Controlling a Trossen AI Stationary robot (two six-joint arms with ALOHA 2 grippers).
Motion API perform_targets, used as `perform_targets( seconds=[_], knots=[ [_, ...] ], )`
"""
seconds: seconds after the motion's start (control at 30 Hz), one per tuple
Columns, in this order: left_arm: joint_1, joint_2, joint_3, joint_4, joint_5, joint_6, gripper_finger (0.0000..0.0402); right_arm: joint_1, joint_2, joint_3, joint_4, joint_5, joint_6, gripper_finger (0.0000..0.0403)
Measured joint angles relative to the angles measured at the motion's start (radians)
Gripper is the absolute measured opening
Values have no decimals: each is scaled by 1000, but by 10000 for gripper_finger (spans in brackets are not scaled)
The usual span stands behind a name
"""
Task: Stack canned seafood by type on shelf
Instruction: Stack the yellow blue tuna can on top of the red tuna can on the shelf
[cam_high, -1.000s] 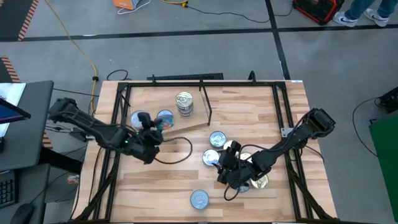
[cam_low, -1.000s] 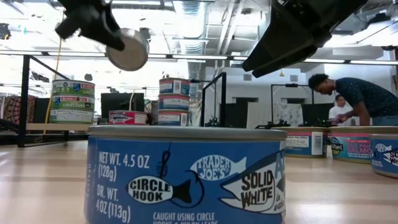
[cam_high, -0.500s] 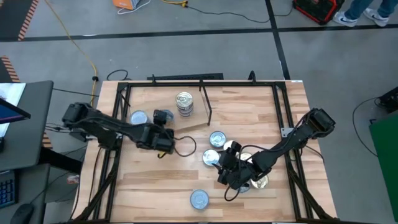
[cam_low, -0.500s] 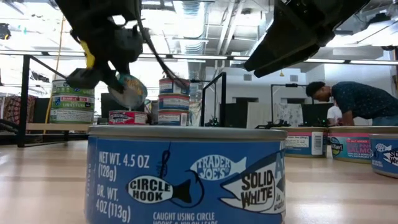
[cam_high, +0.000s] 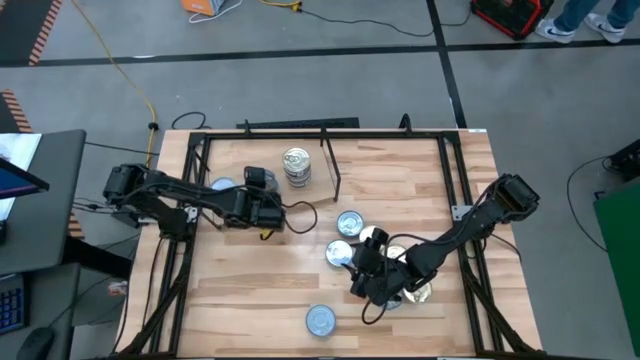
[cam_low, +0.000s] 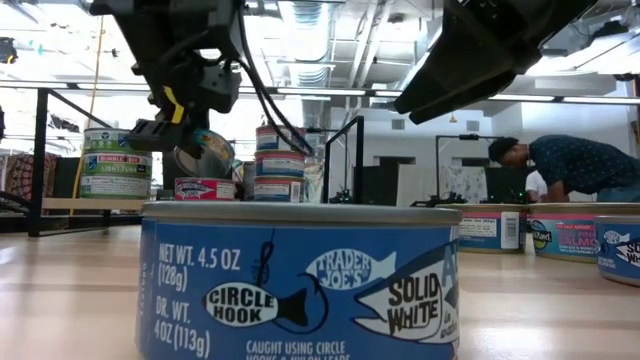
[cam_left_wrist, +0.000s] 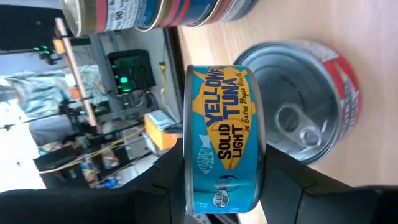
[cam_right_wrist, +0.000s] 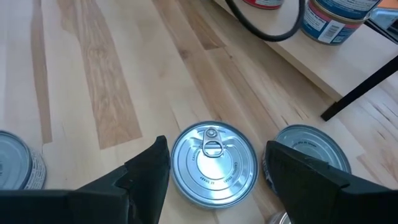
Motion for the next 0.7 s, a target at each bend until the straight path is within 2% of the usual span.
perform_targets(
  seconds=[0.37, 0.57, 0.7],
  knots=[
    [2, 0, 0, 40, 47, -11, 156, 0, 0, 0, -1, 0, 1, 291],
    [2, 0, 0, 36, 140, -73, 217, 0, 0, 0, -1, 0, 2, 291],
    [2, 0, 1, 35, 258, -142, 260, 0, 0, 0, -1, 0, 3, 291]
  ],
)
